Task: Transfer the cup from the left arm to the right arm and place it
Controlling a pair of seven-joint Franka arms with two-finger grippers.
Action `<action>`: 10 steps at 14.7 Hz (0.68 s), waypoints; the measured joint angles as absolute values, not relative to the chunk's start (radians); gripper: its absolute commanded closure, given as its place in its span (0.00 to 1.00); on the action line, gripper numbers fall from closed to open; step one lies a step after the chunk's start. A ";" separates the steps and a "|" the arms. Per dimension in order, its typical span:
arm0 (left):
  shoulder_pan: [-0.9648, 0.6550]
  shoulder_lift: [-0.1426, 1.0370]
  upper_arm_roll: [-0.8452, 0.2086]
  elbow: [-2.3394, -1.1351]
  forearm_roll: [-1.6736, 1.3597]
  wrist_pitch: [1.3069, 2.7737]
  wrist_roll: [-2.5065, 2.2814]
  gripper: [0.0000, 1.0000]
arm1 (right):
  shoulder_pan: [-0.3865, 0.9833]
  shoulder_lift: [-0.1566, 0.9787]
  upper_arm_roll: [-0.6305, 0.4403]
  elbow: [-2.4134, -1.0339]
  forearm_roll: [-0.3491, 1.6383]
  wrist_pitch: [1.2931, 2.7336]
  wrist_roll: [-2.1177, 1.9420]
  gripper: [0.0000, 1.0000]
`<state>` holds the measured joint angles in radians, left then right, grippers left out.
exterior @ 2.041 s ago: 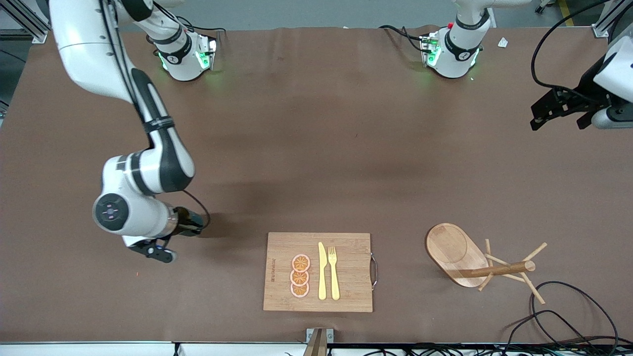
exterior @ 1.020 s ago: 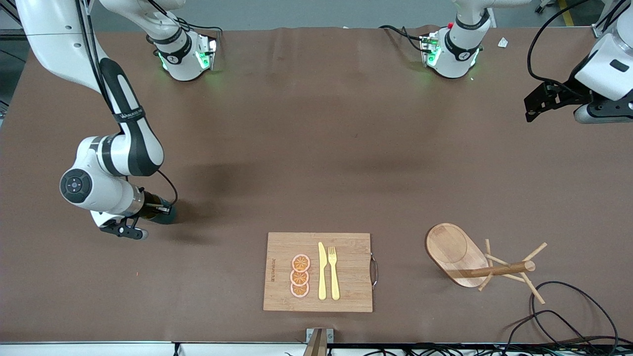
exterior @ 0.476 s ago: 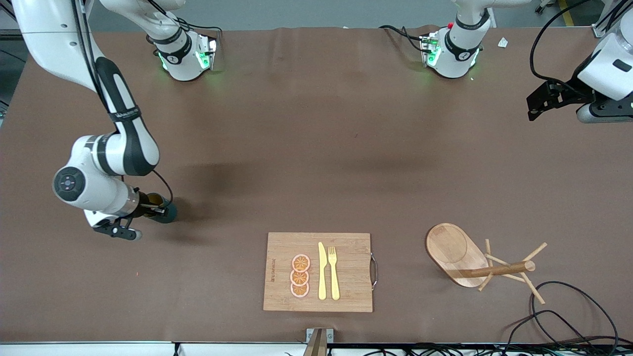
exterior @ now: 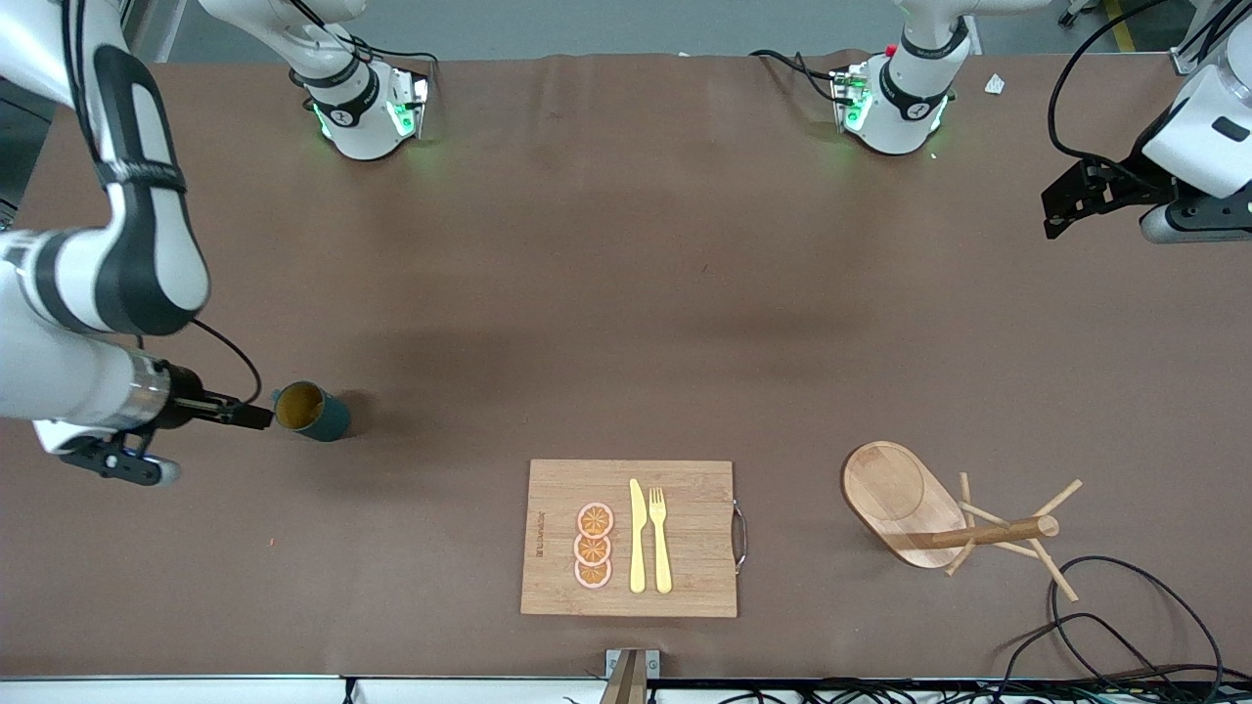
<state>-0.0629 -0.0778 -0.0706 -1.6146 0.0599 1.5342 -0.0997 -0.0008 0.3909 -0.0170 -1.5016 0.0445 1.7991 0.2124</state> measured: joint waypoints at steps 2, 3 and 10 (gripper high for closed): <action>-0.063 -0.078 -0.071 -1.614 0.040 1.534 -0.100 0.00 | -0.008 0.326 -0.017 -1.480 0.044 1.771 0.153 0.00; -0.063 -0.078 -0.071 -1.614 0.033 1.534 -0.100 0.00 | -0.012 0.289 -0.017 -1.476 0.044 1.756 0.126 0.00; -0.063 -0.078 -0.071 -1.611 0.015 1.534 -0.100 0.00 | -0.040 0.074 -0.017 -1.476 0.042 1.658 0.080 0.00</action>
<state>-0.0630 -0.0775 -0.0711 -1.6114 0.0148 1.5341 -0.0998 -0.0399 0.0744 -0.0174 -1.4757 0.0420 1.6580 0.0800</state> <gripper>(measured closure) 0.000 0.000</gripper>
